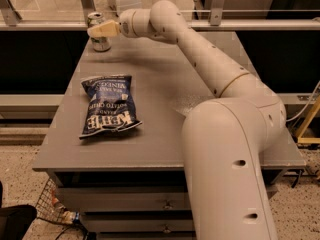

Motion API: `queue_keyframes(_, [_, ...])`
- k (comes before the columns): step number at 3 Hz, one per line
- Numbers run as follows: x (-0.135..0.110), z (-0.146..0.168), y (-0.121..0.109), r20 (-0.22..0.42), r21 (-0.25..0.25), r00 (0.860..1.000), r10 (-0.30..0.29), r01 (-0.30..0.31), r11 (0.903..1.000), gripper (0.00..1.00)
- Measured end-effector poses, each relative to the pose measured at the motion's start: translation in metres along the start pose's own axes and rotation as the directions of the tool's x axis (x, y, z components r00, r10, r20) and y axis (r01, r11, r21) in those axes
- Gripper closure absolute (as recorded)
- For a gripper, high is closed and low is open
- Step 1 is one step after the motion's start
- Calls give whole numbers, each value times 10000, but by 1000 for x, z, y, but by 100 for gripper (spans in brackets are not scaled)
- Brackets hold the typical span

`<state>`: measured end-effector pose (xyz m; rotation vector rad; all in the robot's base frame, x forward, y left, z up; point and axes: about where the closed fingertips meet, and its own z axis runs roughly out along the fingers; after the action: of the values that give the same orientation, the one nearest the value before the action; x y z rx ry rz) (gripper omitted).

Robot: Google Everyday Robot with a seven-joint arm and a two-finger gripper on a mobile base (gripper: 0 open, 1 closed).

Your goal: Pick 7up can

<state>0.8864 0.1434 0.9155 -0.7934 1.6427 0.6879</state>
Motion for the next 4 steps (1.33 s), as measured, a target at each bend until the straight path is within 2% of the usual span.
queue_keyframes(2, [-16,23,28,68,-972,9989,-467,472,9941,0])
queue_keyframes(3, [-13,36,34,-195,-1406,9988,-456,425,9892,0])
queue_keyframes(4, [-6,44,37,-338,-1430,9986,-412,360,9891,0])
